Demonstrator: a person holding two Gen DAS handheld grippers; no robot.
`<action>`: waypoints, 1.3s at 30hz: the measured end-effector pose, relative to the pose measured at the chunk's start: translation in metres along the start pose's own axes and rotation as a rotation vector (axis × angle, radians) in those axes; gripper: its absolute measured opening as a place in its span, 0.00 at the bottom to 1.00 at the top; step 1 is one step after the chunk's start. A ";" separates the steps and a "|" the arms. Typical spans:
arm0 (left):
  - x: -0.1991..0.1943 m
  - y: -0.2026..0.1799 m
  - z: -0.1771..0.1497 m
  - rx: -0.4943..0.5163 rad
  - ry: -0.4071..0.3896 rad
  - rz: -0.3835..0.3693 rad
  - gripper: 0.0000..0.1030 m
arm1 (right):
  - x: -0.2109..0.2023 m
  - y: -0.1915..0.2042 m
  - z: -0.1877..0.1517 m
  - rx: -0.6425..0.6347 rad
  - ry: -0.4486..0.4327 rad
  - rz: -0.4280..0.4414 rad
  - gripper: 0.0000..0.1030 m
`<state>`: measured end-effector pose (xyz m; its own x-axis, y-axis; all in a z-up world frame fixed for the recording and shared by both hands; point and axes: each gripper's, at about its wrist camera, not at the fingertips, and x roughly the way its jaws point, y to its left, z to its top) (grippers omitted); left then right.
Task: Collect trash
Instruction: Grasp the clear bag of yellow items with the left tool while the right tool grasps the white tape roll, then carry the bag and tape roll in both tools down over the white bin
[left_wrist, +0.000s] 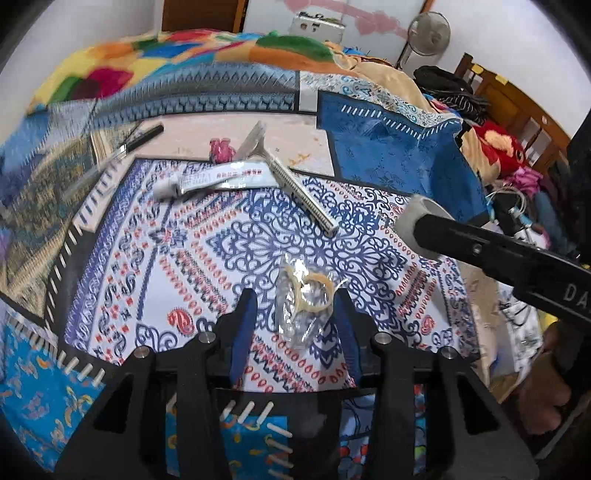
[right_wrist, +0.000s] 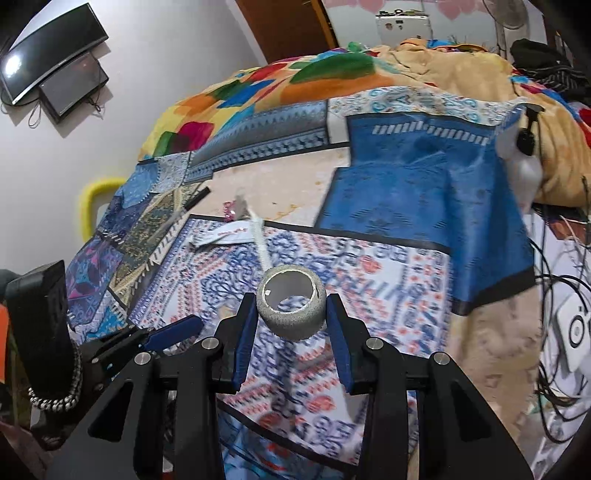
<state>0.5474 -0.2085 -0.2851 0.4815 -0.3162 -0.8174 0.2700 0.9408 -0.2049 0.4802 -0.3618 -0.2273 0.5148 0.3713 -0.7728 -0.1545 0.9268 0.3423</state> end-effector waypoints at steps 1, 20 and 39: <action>0.001 -0.002 0.000 0.008 0.000 0.010 0.41 | 0.000 0.000 0.000 0.000 0.004 -0.003 0.34; -0.065 -0.016 0.002 -0.049 -0.064 0.013 0.10 | -0.050 0.028 -0.005 -0.065 -0.038 -0.008 0.33; -0.278 -0.013 -0.031 -0.100 -0.320 0.121 0.10 | -0.179 0.142 -0.020 -0.239 -0.225 0.059 0.33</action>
<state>0.3844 -0.1289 -0.0714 0.7460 -0.2094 -0.6322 0.1201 0.9760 -0.1816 0.3497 -0.2952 -0.0507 0.6683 0.4276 -0.6087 -0.3696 0.9010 0.2271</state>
